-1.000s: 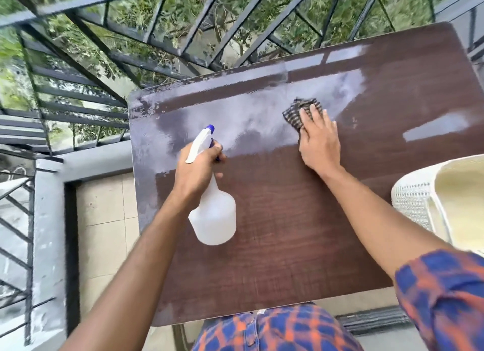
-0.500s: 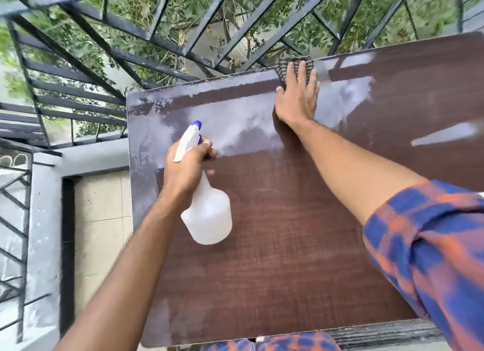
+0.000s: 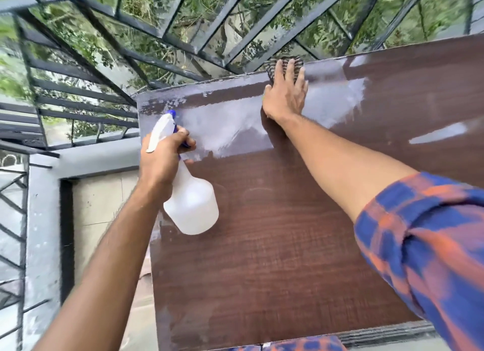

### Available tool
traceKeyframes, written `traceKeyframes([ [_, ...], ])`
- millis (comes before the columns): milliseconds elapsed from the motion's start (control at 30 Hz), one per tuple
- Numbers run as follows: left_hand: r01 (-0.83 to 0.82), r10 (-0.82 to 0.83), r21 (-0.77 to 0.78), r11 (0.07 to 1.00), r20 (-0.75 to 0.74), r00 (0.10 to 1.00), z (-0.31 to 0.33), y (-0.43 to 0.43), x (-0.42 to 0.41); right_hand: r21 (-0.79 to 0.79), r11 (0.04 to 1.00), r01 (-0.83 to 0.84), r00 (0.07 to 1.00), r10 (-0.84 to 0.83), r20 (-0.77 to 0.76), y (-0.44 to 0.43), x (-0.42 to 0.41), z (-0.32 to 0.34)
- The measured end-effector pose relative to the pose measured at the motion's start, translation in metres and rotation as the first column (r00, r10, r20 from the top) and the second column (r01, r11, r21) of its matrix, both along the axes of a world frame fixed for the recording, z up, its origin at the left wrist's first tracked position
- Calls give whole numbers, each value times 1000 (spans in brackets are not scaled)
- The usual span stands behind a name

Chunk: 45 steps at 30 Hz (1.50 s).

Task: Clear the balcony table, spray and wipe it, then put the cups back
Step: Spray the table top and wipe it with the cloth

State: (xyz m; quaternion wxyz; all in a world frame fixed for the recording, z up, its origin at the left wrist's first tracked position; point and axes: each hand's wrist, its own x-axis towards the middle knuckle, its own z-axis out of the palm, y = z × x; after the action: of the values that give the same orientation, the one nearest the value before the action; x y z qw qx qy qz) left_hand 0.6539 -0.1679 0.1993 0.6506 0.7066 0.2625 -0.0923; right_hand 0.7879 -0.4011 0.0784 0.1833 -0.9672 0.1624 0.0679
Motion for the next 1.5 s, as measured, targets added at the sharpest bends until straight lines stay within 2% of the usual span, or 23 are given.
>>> traceKeyframes([
  [100, -59, 59, -5, 998, -14, 998, -2, 35, -2, -22, 984, -178, 983, 177, -50, 51, 10, 3],
  [233, -98, 98, 22, 995, -1, 995, 0, 80, -13, 13, 914, -406, 910, 406, -87, 145, 10, 8],
  [367, -124, 125, 70, 990, 2, 992, 2, 119, -29, 38, 815, -579, 806, 579, -123, 235, -7, 9],
  [500, -140, 142, 103, 985, -13, 990, -2, 150, -47, 40, 702, -711, 689, 707, -159, 288, -28, 13],
  [600, -129, 132, 95, 987, -25, 991, -6, 158, -56, 6, 620, -784, 611, 774, -165, 295, -39, 12],
  [800, -103, 106, 63, 993, -51, 993, -7, 161, -62, 64, 572, -818, 571, 820, -31, 253, -60, -2],
  [867, -85, 88, 49, 995, -50, 995, -5, 156, -61, 62, 600, -798, 601, 799, 11, 222, -72, -5],
  [967, -60, 62, 49, 997, -50, 997, -3, 152, -58, 66, 724, -686, 727, 684, 59, 164, -88, -9],
  [1067, -34, 36, 49, 998, -40, 999, -2, 150, -57, 61, 871, -488, 872, 484, 73, 102, -99, -7],
  [1200, 1, -1, 42, 999, -17, 1000, 2, 146, -59, -38, 985, -168, 984, 170, 46, 19, -117, -6],
  [1267, 6, -6, 20, 1000, -7, 1000, 3, 145, -62, -48, 998, 48, 998, -46, 41, -2, -131, -7],
  [1333, 9, -9, 4, 1000, -10, 1000, 3, 146, -65, -56, 979, 196, 980, -194, 42, -1, -140, -8],
  [1433, 5, -5, 7, 1000, -11, 1000, 4, 150, -72, -53, 956, 289, 957, -288, 38, 26, -139, -7],
  [1500, 1, -1, 14, 1000, -7, 1000, 4, 154, -77, -48, 971, 233, 972, -232, 20, 56, -138, -4],
])
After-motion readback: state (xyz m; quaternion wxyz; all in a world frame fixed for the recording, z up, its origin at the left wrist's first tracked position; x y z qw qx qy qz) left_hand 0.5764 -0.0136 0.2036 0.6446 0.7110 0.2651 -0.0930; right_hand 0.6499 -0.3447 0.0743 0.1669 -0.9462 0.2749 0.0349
